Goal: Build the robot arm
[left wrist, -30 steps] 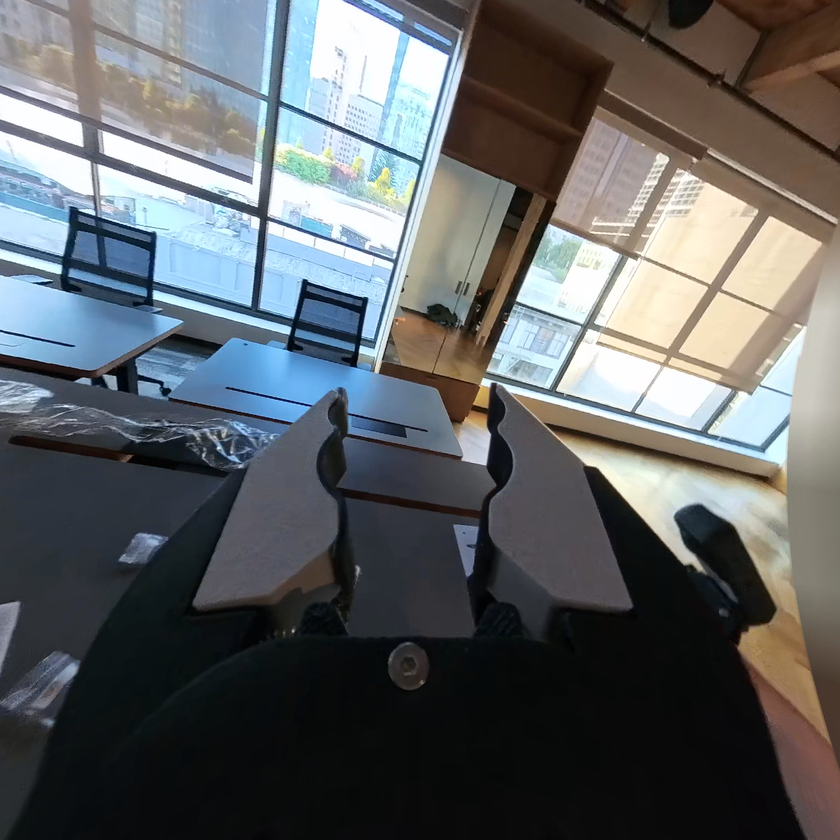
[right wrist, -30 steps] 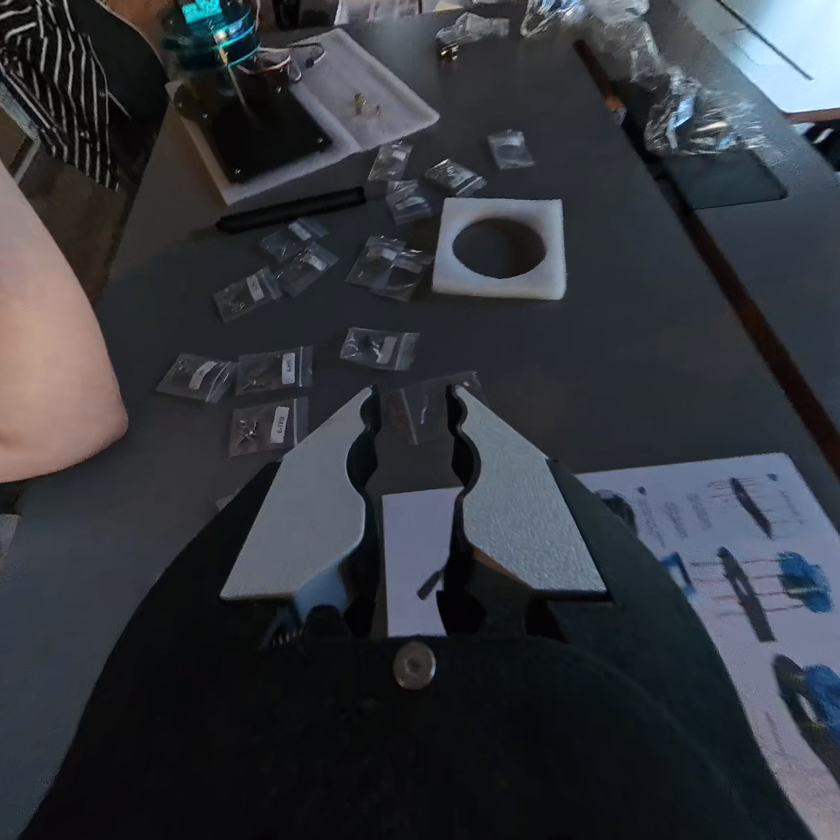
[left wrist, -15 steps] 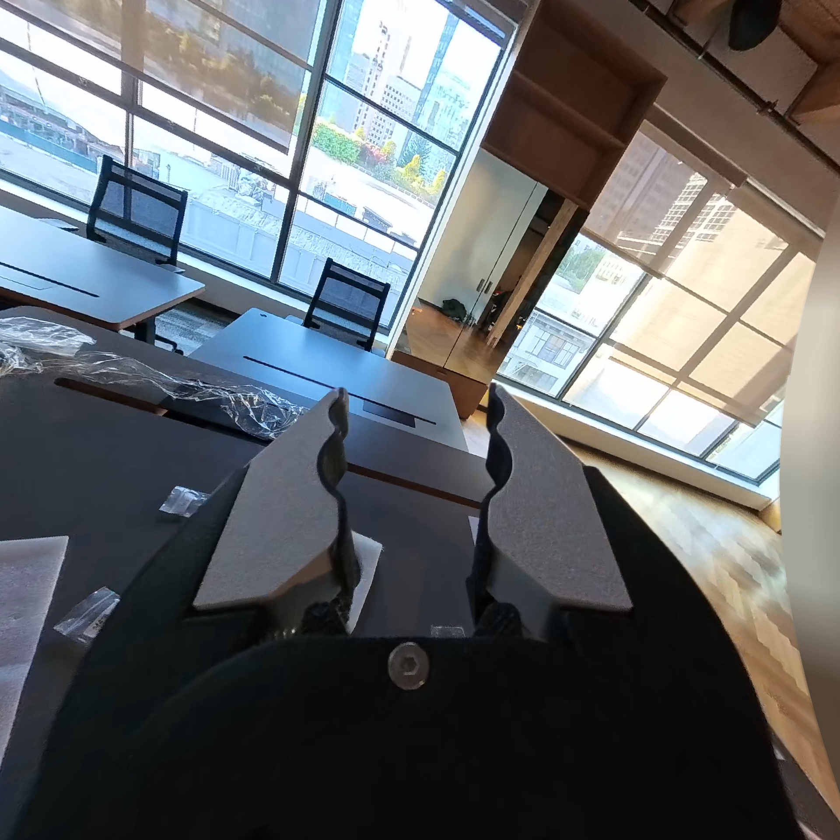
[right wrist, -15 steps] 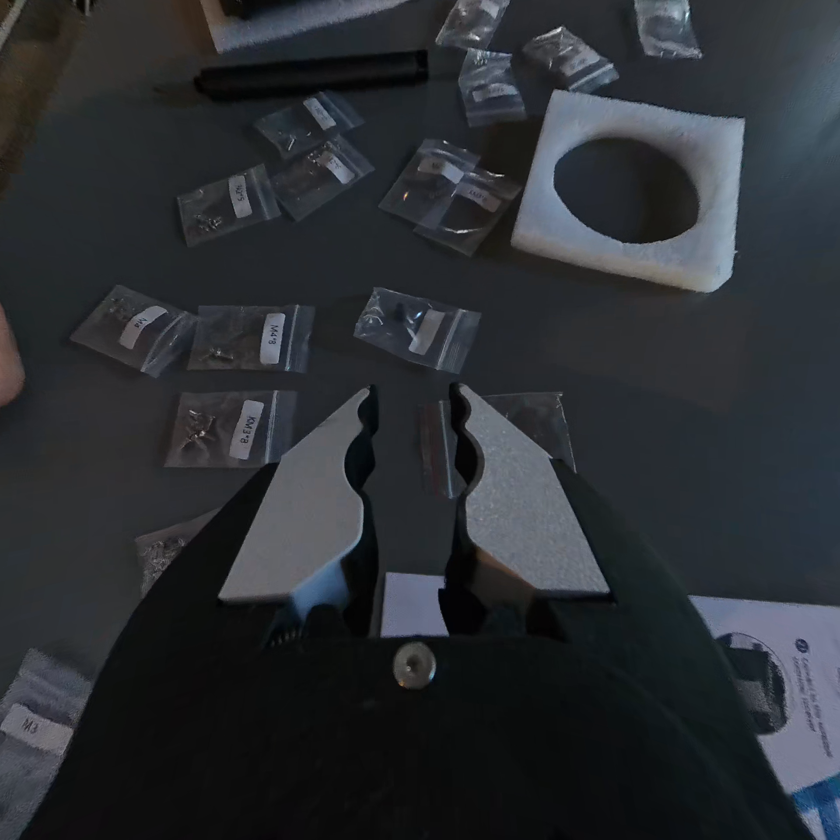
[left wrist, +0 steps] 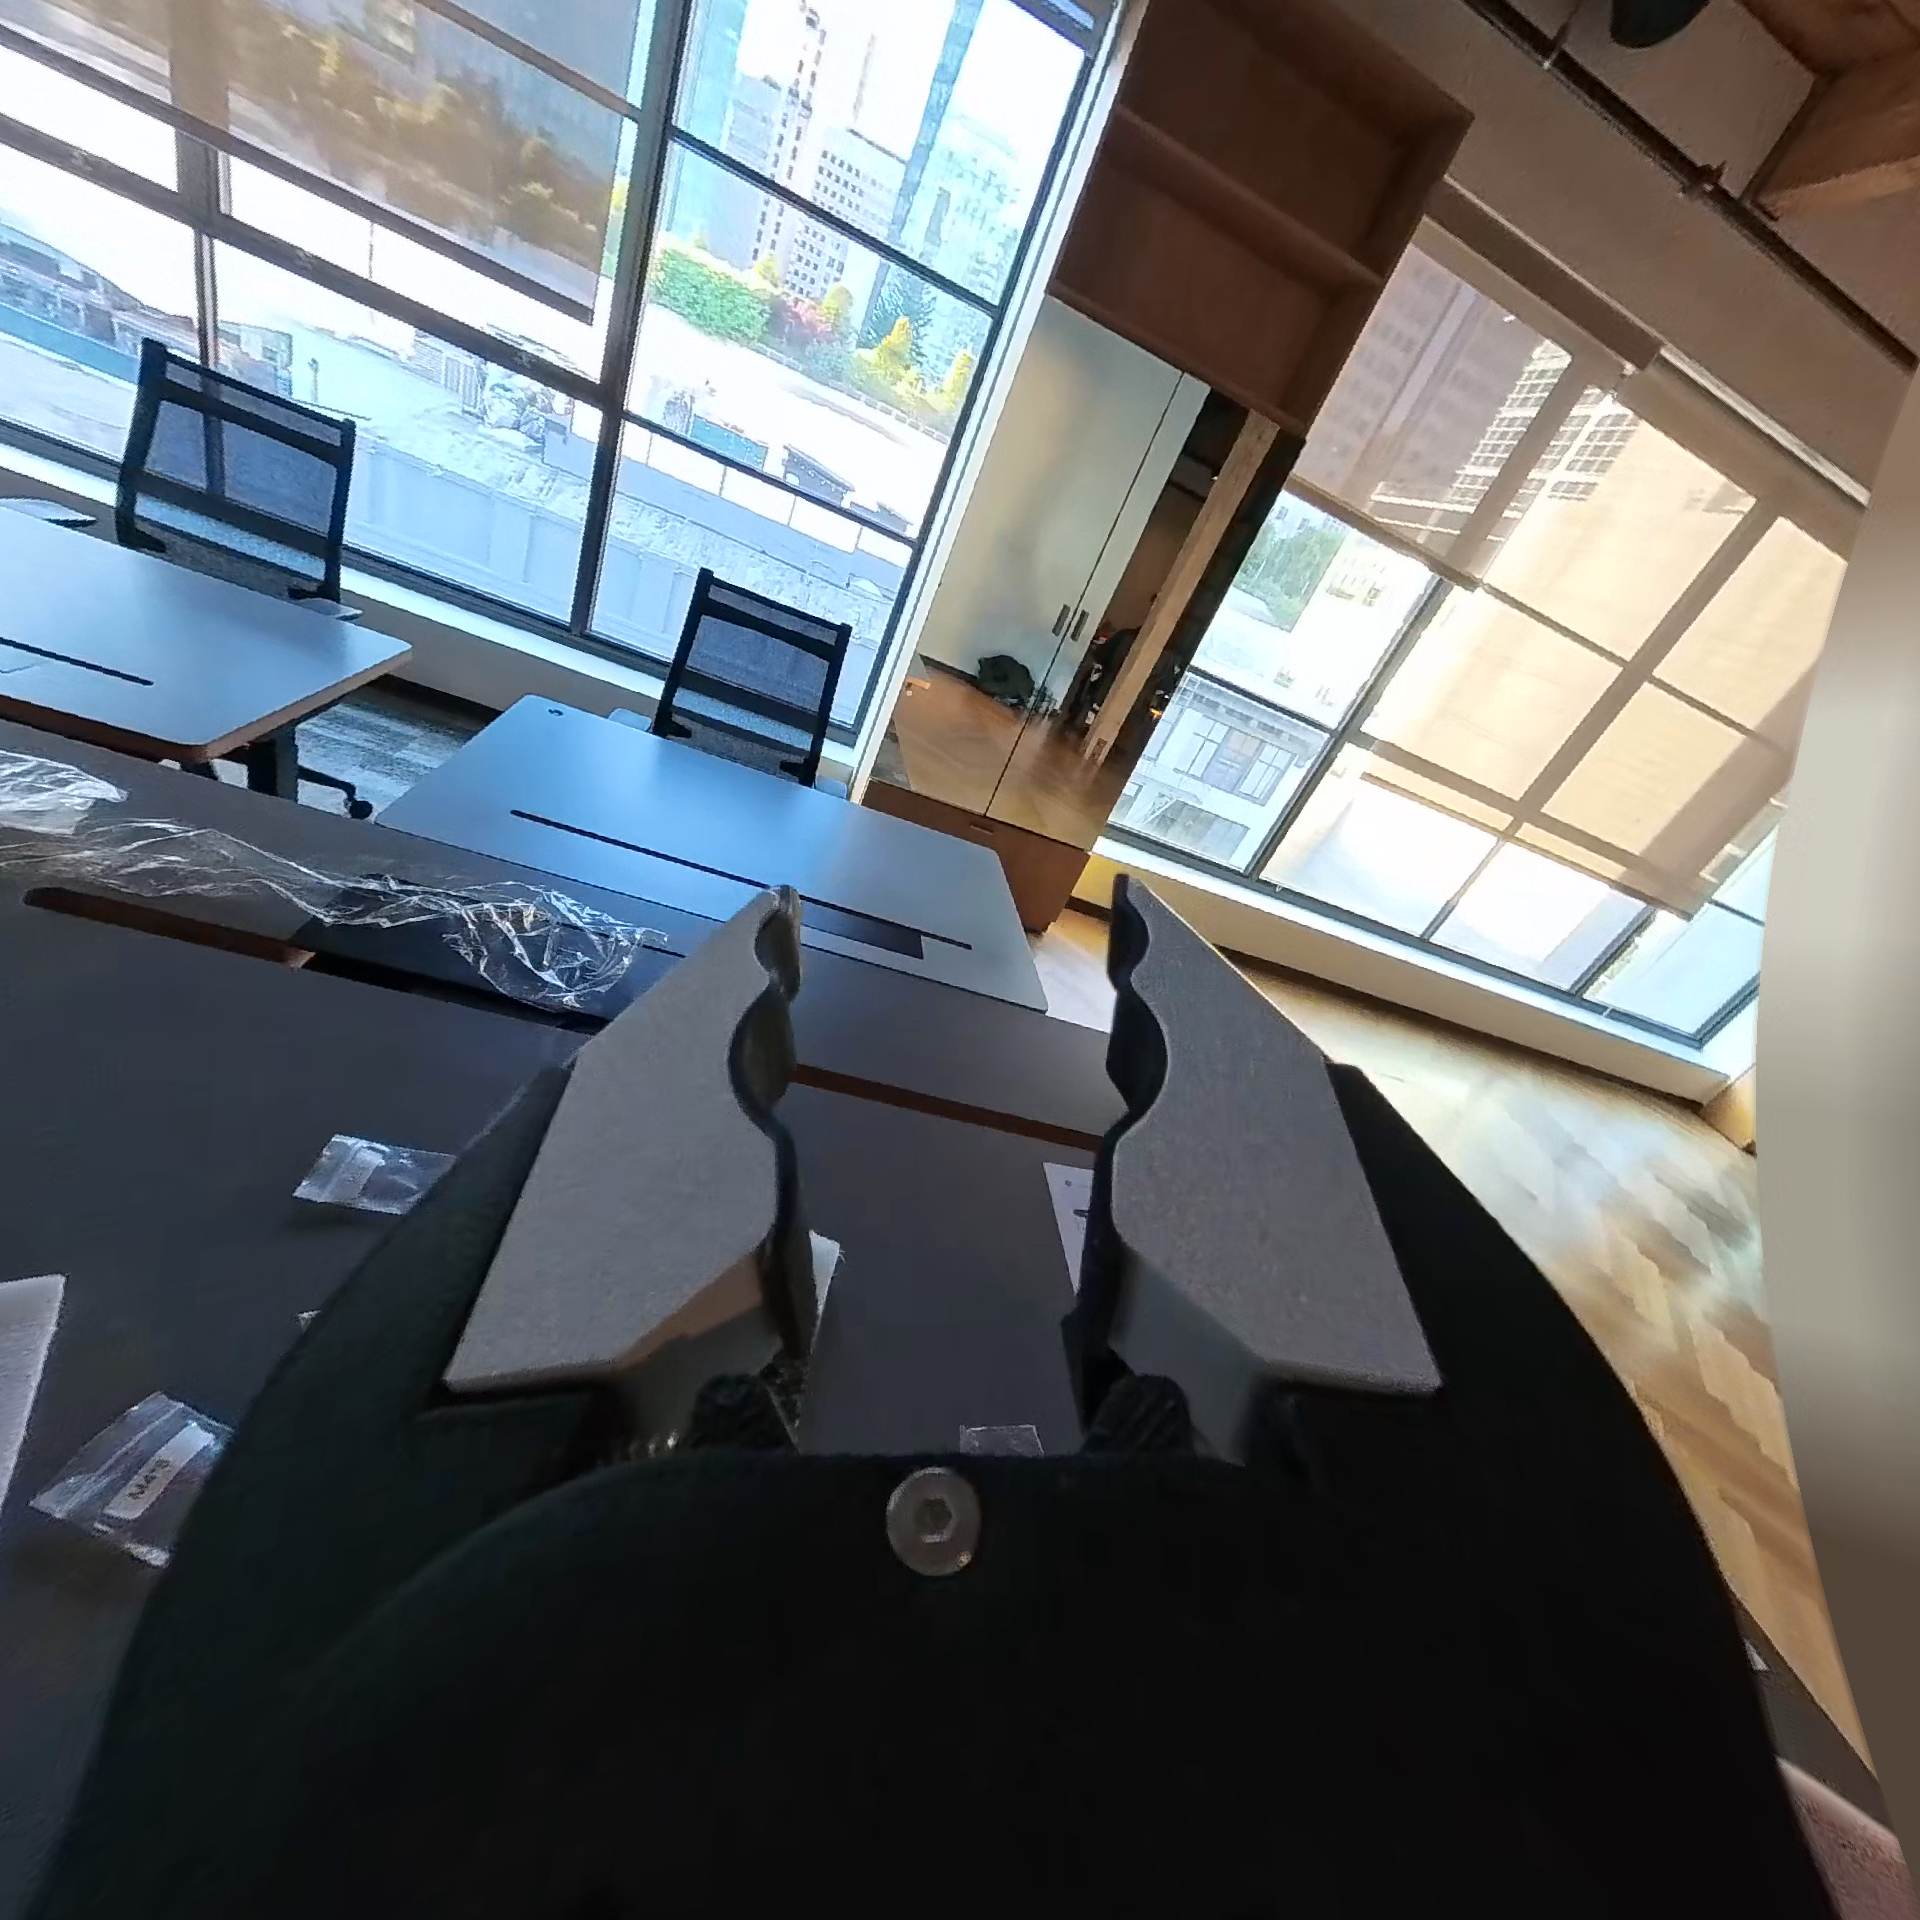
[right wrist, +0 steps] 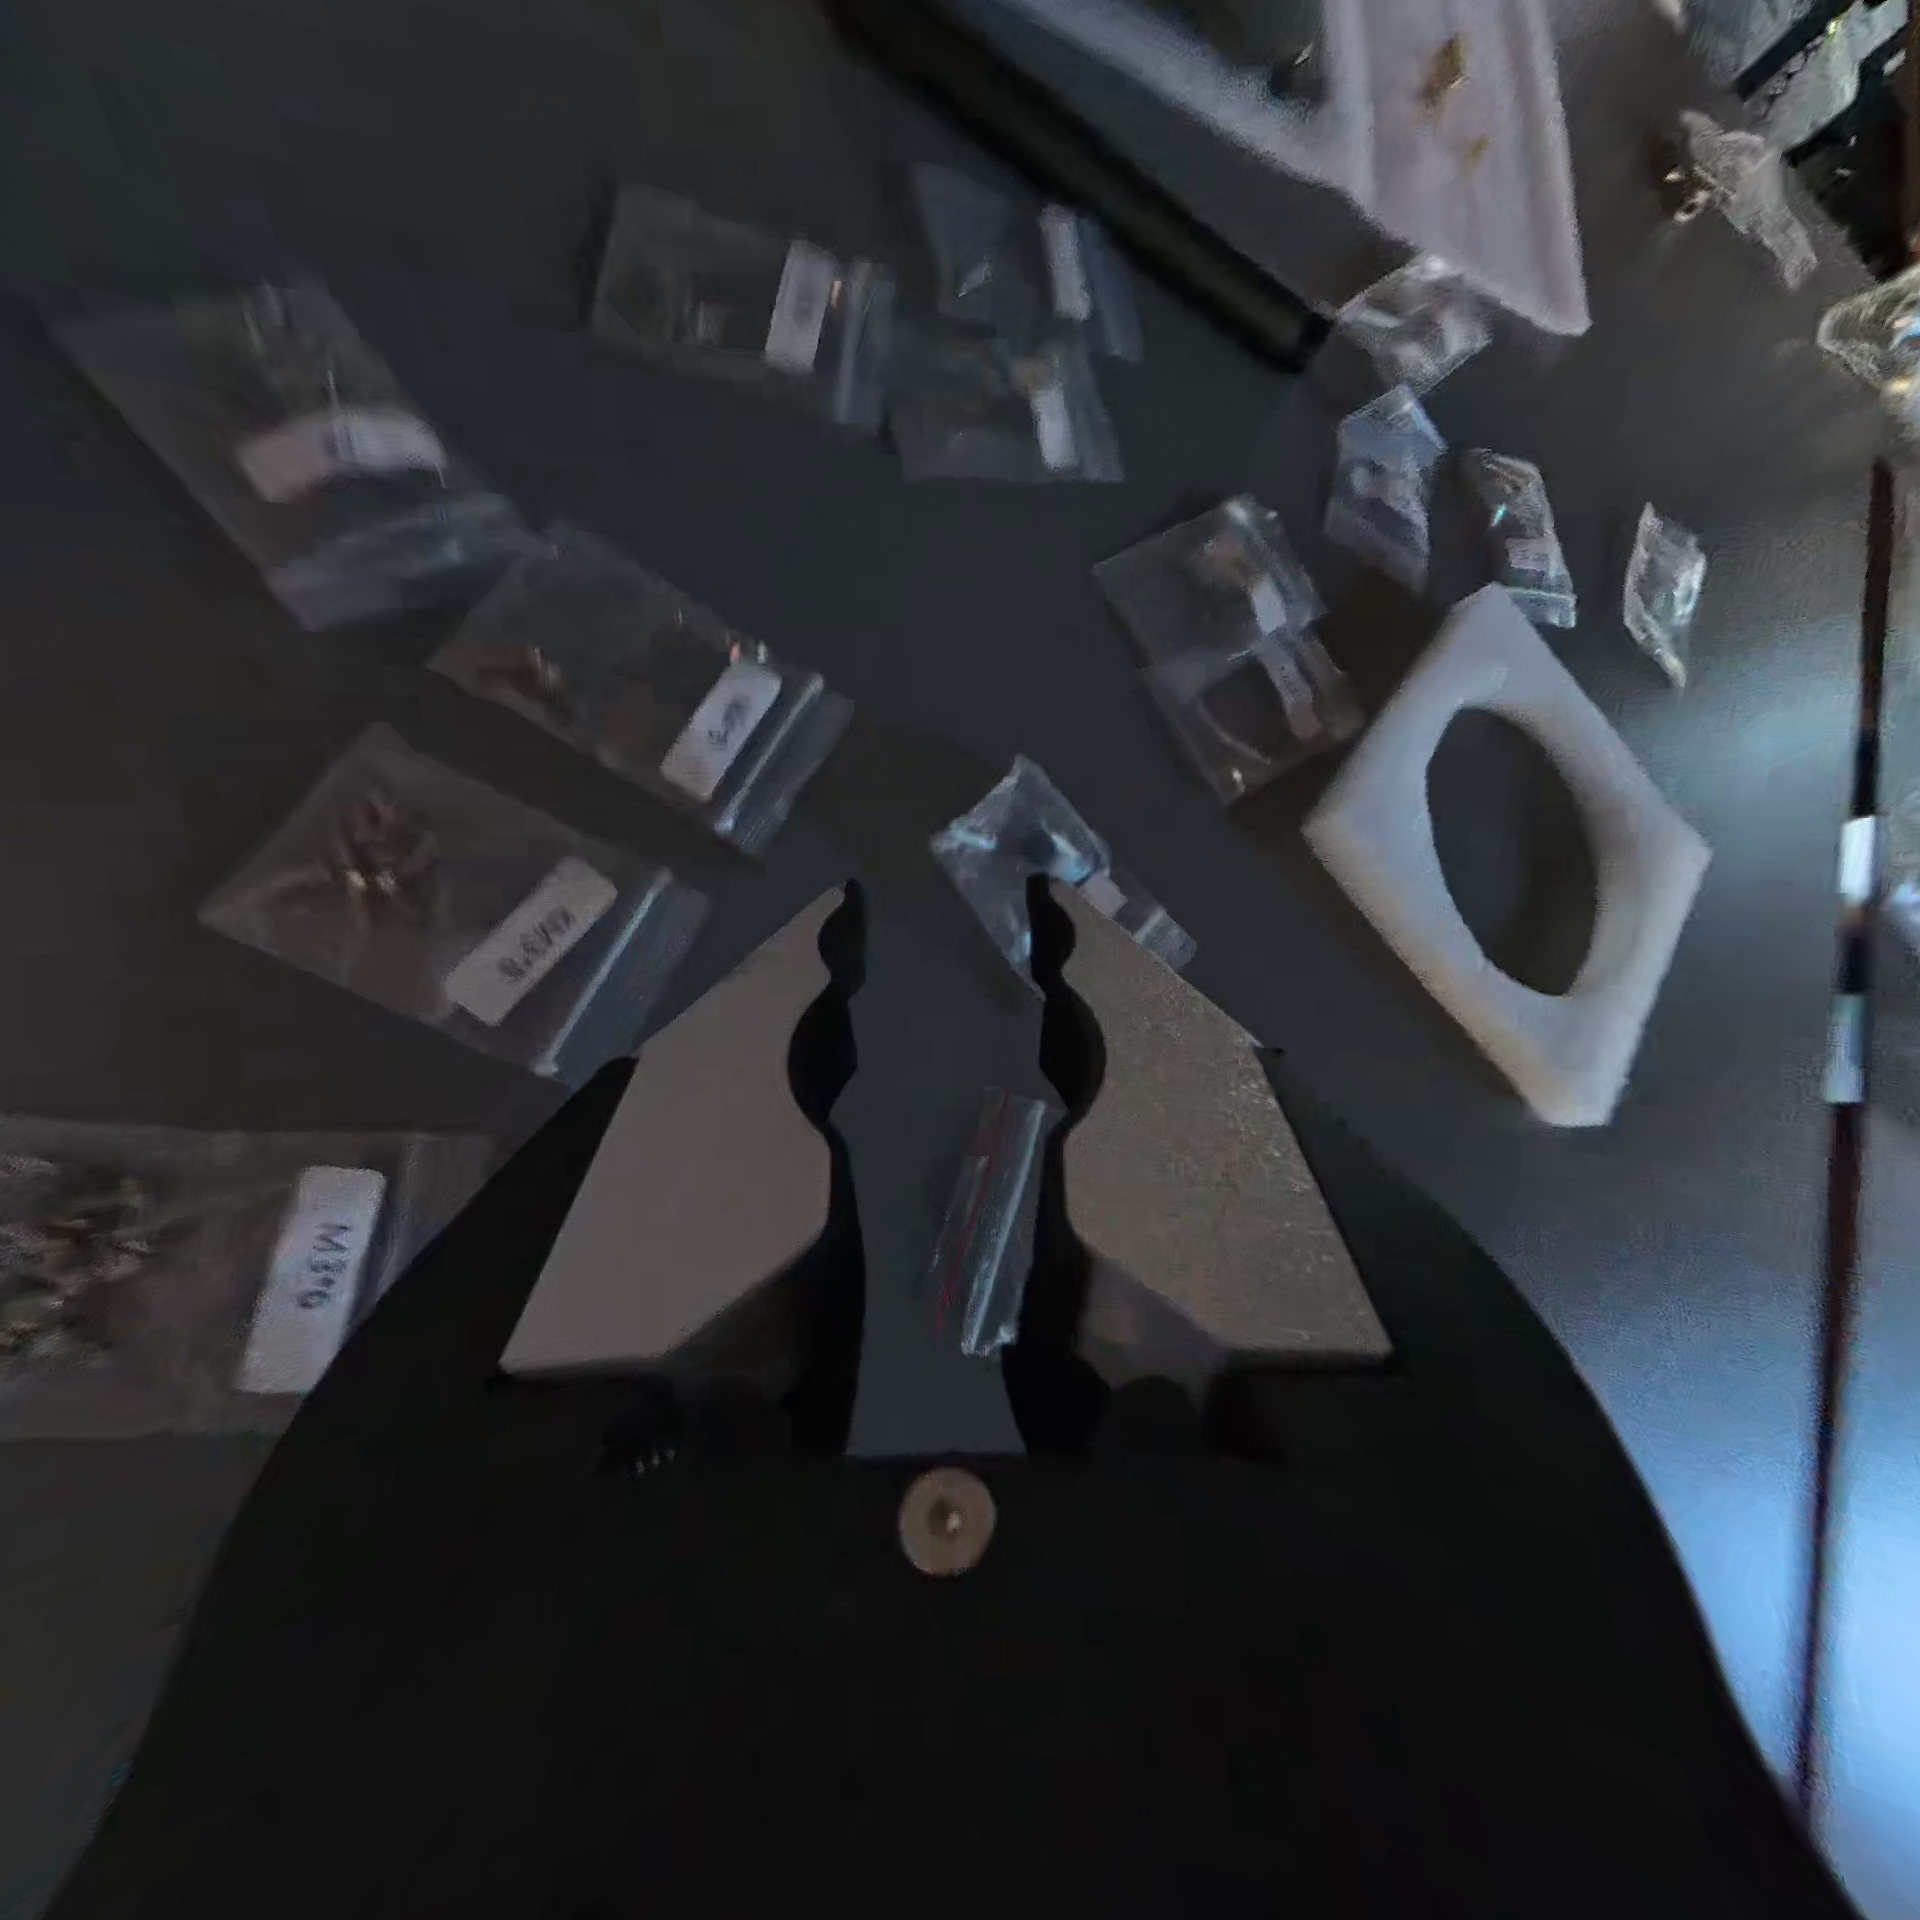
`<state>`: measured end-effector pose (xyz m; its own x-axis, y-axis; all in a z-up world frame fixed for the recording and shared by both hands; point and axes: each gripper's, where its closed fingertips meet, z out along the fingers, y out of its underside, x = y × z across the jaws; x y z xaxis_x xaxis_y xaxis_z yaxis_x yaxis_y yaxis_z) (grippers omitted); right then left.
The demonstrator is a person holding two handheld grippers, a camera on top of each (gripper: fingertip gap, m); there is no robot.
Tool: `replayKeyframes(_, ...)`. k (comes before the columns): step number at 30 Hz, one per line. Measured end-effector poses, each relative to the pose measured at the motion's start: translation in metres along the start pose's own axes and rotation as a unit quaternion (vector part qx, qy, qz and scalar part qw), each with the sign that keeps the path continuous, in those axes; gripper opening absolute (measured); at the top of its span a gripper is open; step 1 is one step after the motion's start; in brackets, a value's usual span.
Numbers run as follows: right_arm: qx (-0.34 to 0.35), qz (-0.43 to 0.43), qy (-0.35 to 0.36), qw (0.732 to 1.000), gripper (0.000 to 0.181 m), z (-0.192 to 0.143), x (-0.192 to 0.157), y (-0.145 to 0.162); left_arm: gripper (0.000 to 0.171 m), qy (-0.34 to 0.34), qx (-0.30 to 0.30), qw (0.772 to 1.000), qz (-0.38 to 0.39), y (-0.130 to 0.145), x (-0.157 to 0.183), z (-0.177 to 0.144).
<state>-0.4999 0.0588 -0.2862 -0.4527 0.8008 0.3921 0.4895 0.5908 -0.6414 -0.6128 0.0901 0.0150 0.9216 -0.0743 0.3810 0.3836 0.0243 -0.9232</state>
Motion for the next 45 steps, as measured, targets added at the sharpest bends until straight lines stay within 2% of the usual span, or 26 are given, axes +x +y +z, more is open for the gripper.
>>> replayKeyframes(1,-0.023,-0.035,0.022,0.999,0.026,0.004,0.002,0.006,0.058,0.001,0.000,1.000,-0.001,0.000,0.001,0.000)
replayKeyframes(3,-0.026,-0.065,0.062,0.996,0.022,0.007,0.010,0.005,0.057,0.008,0.006,1.000,-0.006,-0.001,0.003,0.000)
replayKeyframes(7,-0.022,-0.061,0.067,0.996,0.021,0.009,0.013,0.006,0.057,0.014,-0.006,1.000,0.000,0.003,0.007,0.002)
replayKeyframes(9,-0.030,-0.053,0.070,0.996,0.028,0.001,0.014,0.010,0.057,0.011,-0.010,1.000,-0.001,0.003,0.004,0.001)
replayKeyframes(11,-0.037,-0.025,0.076,0.996,0.028,-0.016,0.015,0.020,0.057,0.011,-0.004,1.000,-0.007,0.002,0.001,-0.001)
replayKeyframes(16,-0.059,0.150,0.040,0.986,0.031,-0.058,0.008,0.064,0.057,0.012,0.001,1.000,-0.019,0.000,-0.004,-0.003)
replayKeyframes(21,-0.050,0.148,0.041,0.987,0.031,-0.056,0.004,0.072,0.056,0.023,-0.004,1.000,-0.019,0.003,0.003,0.005)
replayKeyframes(23,-0.029,0.155,0.035,0.987,0.030,-0.052,0.007,0.067,0.056,0.028,-0.014,0.999,-0.013,0.007,0.007,0.009)
replayKeyframes(29,-0.023,0.184,0.001,0.983,0.033,-0.044,0.005,0.063,0.056,0.028,-0.019,0.999,-0.013,0.009,0.007,0.009)
replayKeyframes(31,0.000,0.174,-0.004,0.985,0.033,-0.050,-0.002,0.046,0.056,0.024,-0.011,1.000,-0.014,0.006,0.004,0.006)
replayKeyframes(34,0.078,0.194,-0.039,0.977,0.031,-0.060,-0.021,0.002,0.056,0.021,-0.001,1.000,-0.019,0.002,0.001,0.002)
replayKeyframes(36,0.072,0.207,-0.065,0.973,0.031,-0.059,-0.037,-0.004,0.056,0.020,-0.004,1.000,-0.019,0.002,0.000,0.001)
replayKeyframes(38,0.061,0.207,-0.058,0.975,0.031,-0.057,-0.046,-0.002,0.056,0.019,-0.003,1.000,-0.017,0.001,0.001,-0.003)
replayKeyframes(41,0.105,0.230,-0.029,0.967,0.025,-0.060,-0.055,-0.013,0.056,0.009,0.023,1.000,-0.009,-0.010,0.001,-0.014)
replayKeyframes(45,0.140,0.243,0.064,0.958,0.019,-0.069,-0.055,-0.007,0.057,0.010,0.040,0.999,-0.007,-0.017,0.005,-0.024)
